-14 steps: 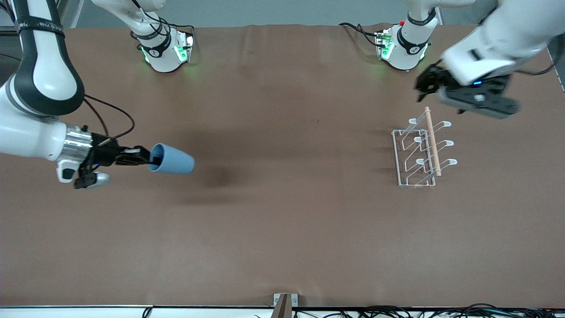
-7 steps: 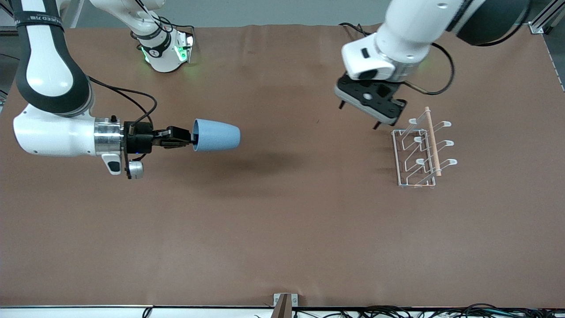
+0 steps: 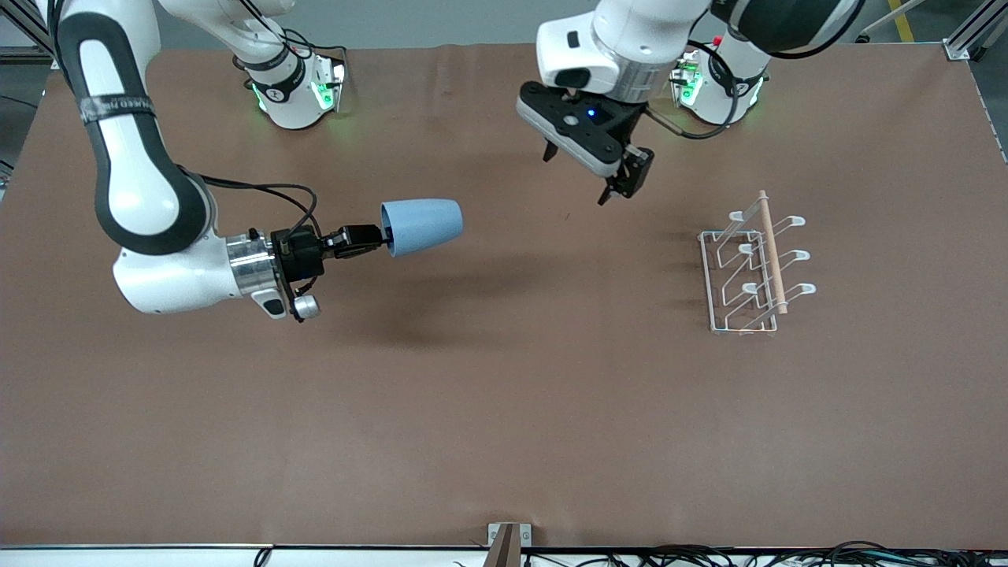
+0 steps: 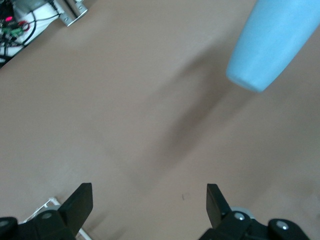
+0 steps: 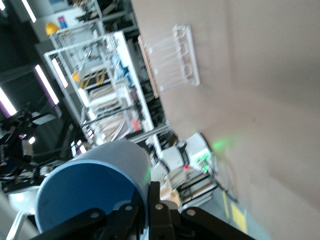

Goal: Hang cup on cup holder
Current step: 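Lift the cup with the right gripper while the left gripper approaches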

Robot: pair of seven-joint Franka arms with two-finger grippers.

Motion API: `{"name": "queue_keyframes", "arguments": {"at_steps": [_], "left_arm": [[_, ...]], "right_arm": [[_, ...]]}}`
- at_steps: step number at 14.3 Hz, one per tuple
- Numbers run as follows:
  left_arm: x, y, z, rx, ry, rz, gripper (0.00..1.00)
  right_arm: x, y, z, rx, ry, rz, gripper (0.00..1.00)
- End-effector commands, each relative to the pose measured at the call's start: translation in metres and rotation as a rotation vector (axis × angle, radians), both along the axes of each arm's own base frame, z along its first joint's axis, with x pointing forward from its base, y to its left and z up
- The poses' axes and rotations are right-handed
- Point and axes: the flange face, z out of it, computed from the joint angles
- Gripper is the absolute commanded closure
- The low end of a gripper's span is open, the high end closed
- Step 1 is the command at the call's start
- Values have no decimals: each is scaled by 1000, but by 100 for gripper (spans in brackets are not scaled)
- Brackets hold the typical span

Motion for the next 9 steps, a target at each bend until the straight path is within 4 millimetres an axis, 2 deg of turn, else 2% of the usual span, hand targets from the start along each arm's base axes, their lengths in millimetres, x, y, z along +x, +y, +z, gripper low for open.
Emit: {"name": "queue_keyframes", "arguments": {"at_steps": [1,4,7,9], "left_arm": [[5,-29,-13,-39,-25,-51,0],[4,-53,-18,-72,-41,-75,0],[-5,-64,-12,-85,-49,-95,0],[-4,-69,-8,-121,-83,-98,0]], "right_arm": [[8,-1,13,151,-18,20,100],[9,5,9,165,-11,15,100],[8,9,2,167,-4,21,100],[7,12,-4,167,9,27,100]]}}
